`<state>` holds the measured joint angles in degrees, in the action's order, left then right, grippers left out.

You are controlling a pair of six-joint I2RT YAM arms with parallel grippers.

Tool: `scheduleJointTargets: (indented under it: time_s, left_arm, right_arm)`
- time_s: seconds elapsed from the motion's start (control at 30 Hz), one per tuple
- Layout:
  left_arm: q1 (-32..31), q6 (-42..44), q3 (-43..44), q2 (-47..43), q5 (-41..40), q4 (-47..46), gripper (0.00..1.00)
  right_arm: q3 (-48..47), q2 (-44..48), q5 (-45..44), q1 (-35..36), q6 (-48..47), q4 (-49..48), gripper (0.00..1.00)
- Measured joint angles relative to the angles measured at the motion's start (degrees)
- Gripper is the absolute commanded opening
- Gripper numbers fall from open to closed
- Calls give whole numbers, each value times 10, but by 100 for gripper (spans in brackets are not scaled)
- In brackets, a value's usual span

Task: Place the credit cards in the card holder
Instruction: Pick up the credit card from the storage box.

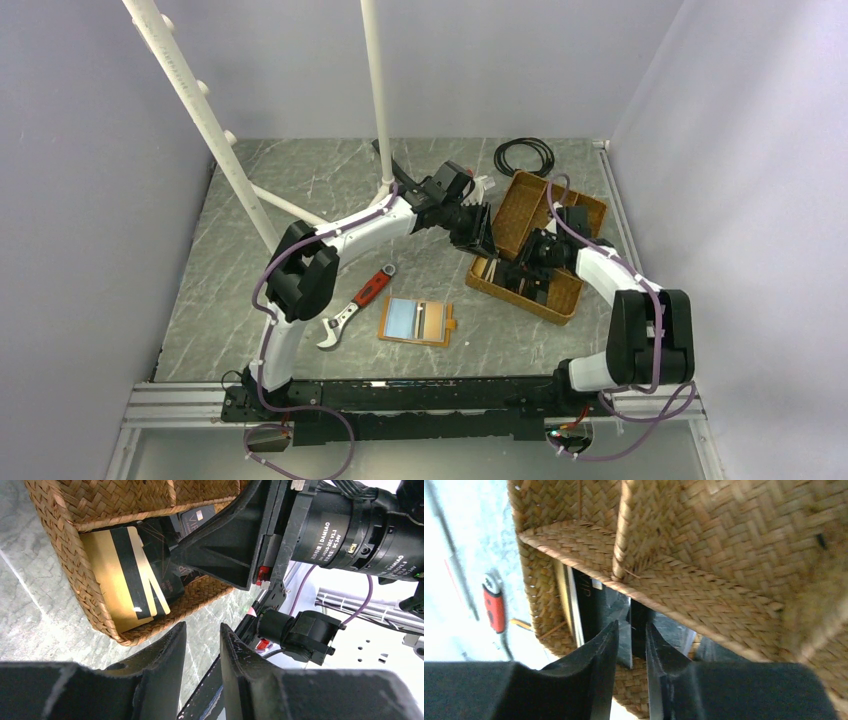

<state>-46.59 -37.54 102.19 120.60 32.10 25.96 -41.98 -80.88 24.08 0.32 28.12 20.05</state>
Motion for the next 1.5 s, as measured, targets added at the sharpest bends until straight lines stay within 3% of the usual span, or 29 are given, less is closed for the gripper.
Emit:
scheduleJointTargets:
  time_s: [0.2, 0.33, 0.53, 0.73, 1.5]
  left_arm:
    - [0, 0, 0, 0, 0, 0, 36]
    - [0, 0, 0, 0, 0, 0, 36]
    - [0, 3, 0, 0, -3, 0, 36]
    - [0, 3, -1, 0, -5, 0, 36]
    - [0, 3, -17, 0, -5, -1, 36]
  right_arm:
    - [-4, 51, -42, 9, -12, 39, 28]
    - [-15, 71, 2, 18, -7, 30, 25]
    - [-16, 22, 78, 21, 17, -13, 15]
    - [-15, 5, 109, 26, 30, -36, 13]
    - [3, -27, 77, 33, 30, -47, 26]
